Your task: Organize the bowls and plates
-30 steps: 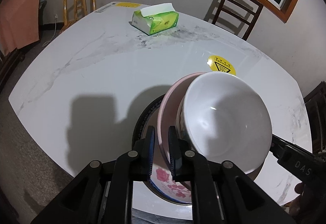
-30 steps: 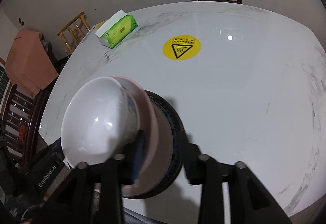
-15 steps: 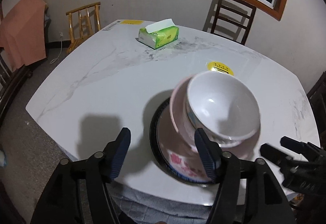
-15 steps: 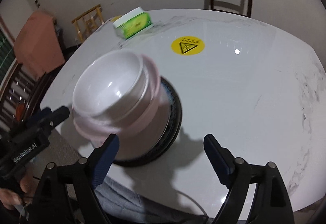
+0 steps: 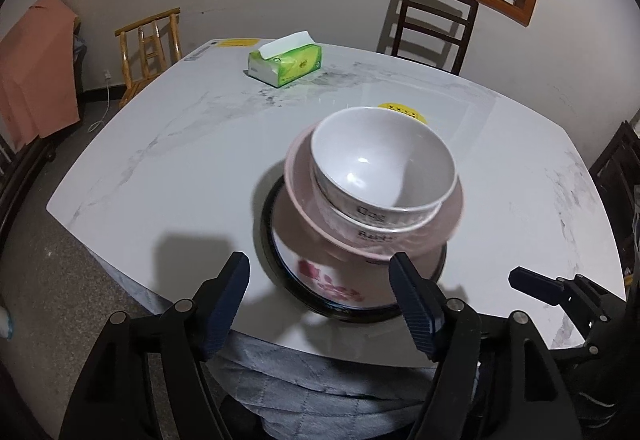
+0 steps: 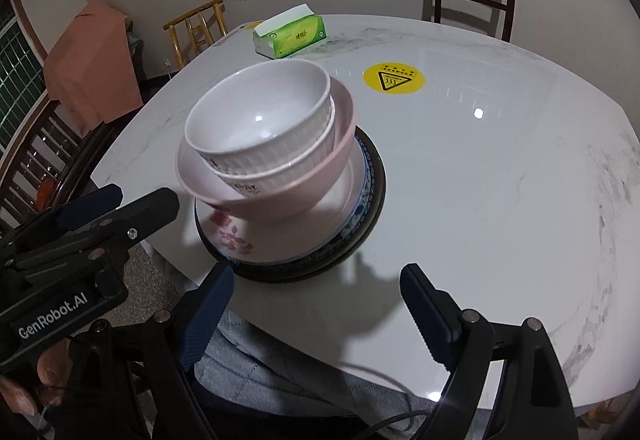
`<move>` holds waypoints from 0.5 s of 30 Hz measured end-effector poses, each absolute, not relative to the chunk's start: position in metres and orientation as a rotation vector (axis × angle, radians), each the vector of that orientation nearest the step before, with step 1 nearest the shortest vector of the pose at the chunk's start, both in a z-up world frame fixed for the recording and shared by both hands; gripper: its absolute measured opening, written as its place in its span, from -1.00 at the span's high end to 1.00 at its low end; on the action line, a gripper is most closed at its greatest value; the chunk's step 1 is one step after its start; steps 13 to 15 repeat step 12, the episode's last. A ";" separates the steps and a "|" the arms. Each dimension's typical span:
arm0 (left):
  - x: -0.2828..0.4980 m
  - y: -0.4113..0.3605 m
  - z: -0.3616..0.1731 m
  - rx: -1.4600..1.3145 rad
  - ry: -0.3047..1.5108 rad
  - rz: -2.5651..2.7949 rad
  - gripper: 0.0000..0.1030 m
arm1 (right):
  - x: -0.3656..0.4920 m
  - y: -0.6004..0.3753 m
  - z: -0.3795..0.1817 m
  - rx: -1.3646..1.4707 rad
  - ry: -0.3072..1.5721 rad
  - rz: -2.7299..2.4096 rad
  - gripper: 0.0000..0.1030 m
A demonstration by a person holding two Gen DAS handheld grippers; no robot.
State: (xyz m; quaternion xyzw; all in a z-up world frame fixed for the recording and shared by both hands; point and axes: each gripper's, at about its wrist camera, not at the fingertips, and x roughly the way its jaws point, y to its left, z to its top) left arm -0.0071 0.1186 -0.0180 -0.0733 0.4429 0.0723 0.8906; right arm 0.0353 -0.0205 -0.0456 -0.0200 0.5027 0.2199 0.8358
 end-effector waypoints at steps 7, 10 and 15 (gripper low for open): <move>-0.014 0.106 -0.020 -0.137 0.917 0.134 -0.34 | 0.025 -0.025 -0.045 -0.039 1.056 0.462 -0.70; -0.017 0.102 -0.019 -0.125 0.911 0.126 -0.35 | 0.023 -0.025 -0.044 -0.042 1.049 0.461 -0.70; -0.019 0.100 -0.018 -0.119 0.910 0.125 -0.36 | 0.022 -0.024 -0.042 -0.052 1.043 0.458 -0.70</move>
